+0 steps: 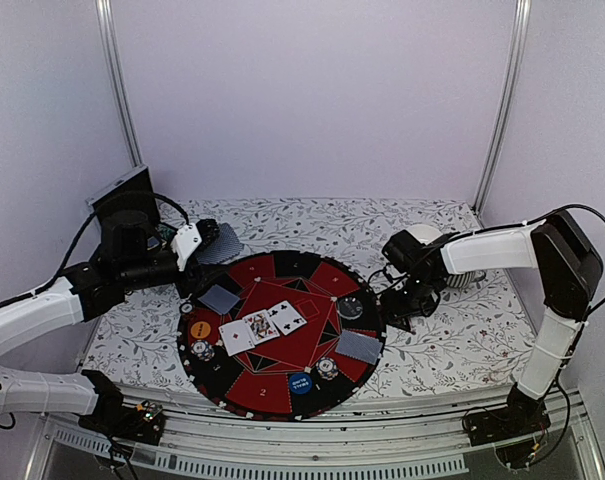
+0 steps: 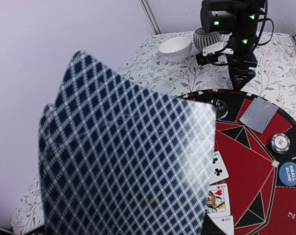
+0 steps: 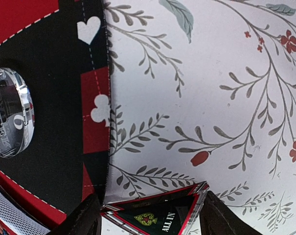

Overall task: Distribute texas hold em gaming equipment
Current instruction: Pick up the all-in button from the center of the board.

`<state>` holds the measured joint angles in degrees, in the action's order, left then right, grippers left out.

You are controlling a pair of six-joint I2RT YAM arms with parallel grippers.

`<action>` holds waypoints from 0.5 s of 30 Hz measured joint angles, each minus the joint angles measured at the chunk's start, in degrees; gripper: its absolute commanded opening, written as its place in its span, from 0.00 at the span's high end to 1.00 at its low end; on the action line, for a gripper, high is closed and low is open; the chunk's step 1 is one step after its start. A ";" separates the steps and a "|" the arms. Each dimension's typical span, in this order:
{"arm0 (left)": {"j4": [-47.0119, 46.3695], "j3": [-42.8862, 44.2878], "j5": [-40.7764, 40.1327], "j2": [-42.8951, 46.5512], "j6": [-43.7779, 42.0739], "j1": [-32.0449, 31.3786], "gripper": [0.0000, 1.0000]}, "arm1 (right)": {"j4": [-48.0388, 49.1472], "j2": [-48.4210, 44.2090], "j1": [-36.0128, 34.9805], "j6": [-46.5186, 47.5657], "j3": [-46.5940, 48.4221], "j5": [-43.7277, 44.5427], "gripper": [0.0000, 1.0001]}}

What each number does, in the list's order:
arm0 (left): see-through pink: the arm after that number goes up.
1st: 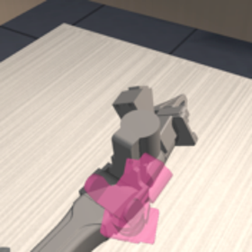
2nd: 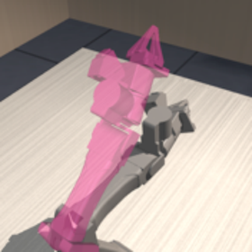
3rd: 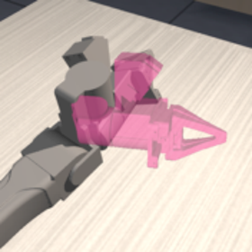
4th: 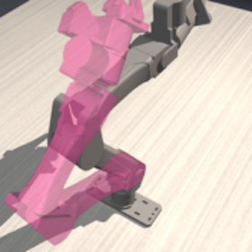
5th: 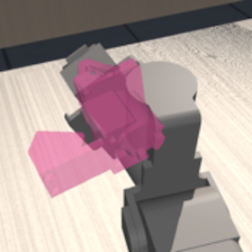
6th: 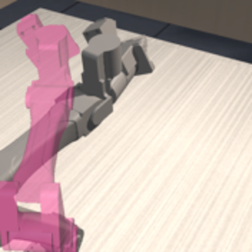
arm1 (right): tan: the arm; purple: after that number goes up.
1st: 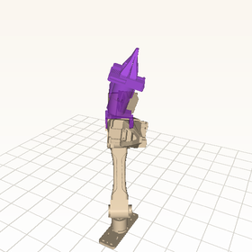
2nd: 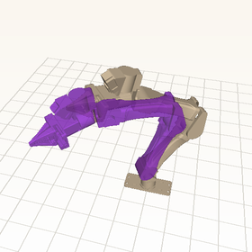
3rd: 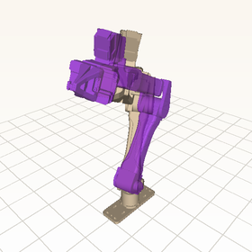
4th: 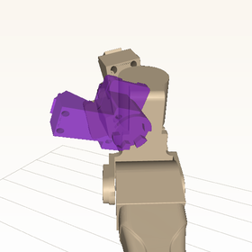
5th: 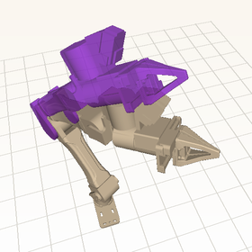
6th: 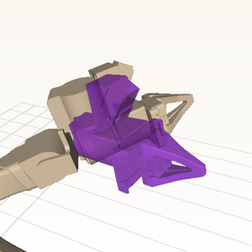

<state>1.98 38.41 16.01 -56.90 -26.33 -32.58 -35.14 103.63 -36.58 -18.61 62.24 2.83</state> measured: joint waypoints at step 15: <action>0.00 0.00 0.00 0.00 0.00 0.00 0.57 | -3.08 -2.05 0.00 -0.26 0.07 1.84 0.45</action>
<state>1.98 38.41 16.01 -56.90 -26.33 -32.58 -38.22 101.58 -36.58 -18.87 62.30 4.67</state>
